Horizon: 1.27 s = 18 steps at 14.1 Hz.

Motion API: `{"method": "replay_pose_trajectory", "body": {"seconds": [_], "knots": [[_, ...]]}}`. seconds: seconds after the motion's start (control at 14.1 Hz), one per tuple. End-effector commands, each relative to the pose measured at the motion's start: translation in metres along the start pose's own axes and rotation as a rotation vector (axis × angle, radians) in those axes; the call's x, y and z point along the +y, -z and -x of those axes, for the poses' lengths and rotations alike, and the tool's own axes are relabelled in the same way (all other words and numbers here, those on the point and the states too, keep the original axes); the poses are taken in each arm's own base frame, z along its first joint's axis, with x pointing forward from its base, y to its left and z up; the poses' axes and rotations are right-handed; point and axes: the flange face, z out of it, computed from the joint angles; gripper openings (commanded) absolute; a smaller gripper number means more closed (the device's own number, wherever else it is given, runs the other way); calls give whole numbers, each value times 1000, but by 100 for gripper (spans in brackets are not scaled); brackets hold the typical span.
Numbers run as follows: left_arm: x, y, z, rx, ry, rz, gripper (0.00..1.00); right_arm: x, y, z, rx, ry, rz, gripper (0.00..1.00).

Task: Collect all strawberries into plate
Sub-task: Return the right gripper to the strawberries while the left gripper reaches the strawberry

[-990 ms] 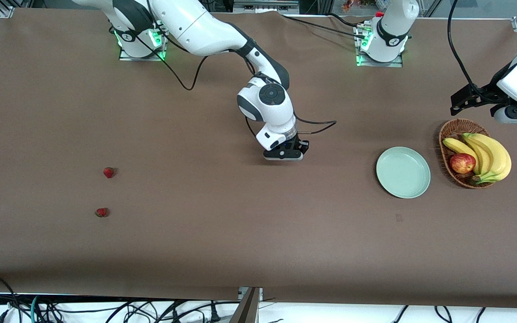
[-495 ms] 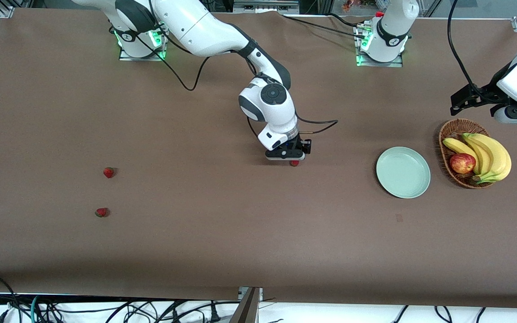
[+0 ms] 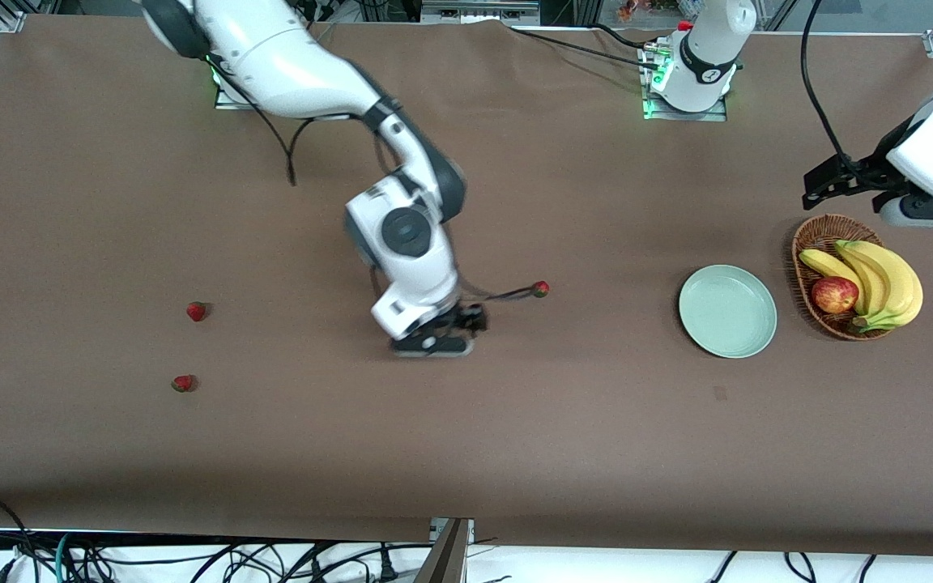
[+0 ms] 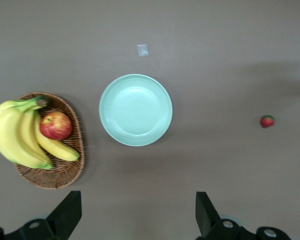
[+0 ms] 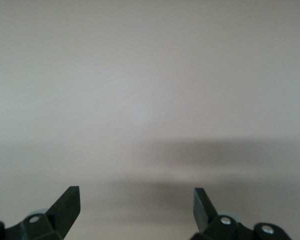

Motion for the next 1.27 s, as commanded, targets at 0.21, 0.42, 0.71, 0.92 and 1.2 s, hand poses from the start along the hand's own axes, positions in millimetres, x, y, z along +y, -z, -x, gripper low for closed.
{"method": "replay_pose_trajectory", "body": {"seconds": [0.21, 0.42, 0.71, 0.92, 1.2], "knots": [[56, -87, -42, -144, 29, 144, 100, 162, -4, -64, -103, 19, 53, 100], [119, -143, -68, -121, 135, 123, 100, 238, -6, -83, -135, 65, 66, 100], [205, -246, -93, -30, 152, 39, 100, 335, -19, -90, -178, 127, 73, 100], [255, -297, -89, 24, 199, 62, 100, 390, -28, -86, -206, 131, 73, 100], [320, -349, -52, 39, 252, -48, 100, 423, -40, -80, -230, 156, 108, 100]]}}
